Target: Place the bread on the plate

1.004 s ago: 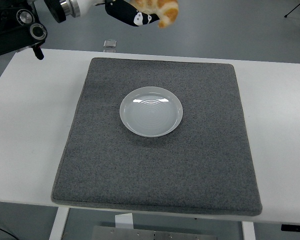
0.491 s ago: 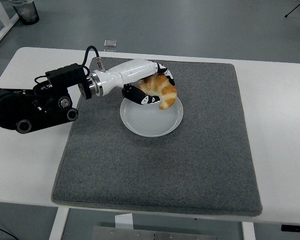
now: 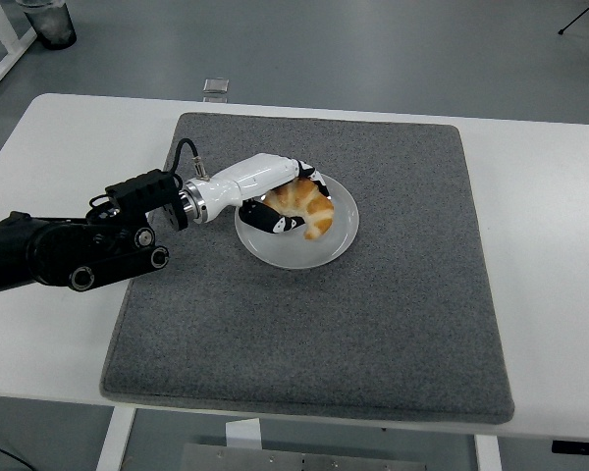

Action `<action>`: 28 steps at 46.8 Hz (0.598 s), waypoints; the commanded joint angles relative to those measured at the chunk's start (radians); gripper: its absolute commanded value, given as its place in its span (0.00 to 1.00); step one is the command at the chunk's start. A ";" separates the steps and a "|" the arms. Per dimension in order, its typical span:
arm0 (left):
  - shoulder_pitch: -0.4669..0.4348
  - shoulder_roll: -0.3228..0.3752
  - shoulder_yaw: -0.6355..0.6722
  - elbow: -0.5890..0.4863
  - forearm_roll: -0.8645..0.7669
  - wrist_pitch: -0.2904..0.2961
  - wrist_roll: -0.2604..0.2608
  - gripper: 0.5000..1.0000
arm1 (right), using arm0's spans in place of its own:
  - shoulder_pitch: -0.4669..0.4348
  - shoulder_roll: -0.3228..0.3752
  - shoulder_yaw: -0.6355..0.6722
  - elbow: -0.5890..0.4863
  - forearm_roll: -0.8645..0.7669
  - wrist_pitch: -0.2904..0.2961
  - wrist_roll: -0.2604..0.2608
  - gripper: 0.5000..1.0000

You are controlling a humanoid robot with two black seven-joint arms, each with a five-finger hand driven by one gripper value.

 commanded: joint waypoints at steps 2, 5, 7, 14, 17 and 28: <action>0.012 -0.006 0.000 0.032 0.000 0.003 -0.005 0.00 | 0.000 0.000 0.000 0.000 0.000 0.000 0.000 0.90; 0.016 -0.016 0.000 0.046 0.000 0.003 -0.014 0.00 | 0.000 0.000 0.000 0.000 0.000 0.000 0.000 0.91; 0.018 -0.025 0.001 0.049 -0.001 0.003 -0.016 0.00 | 0.000 0.000 0.000 0.000 0.000 0.000 0.000 0.90; 0.021 -0.032 -0.002 0.047 -0.014 0.008 -0.016 0.00 | 0.000 0.000 0.000 0.000 0.000 0.000 0.000 0.90; 0.023 -0.032 -0.004 0.049 -0.018 0.008 -0.016 0.00 | 0.000 0.000 0.000 0.000 0.000 0.000 0.000 0.90; 0.042 -0.032 -0.011 0.049 -0.024 0.036 -0.016 0.02 | 0.000 0.000 0.000 0.000 0.000 0.000 0.000 0.91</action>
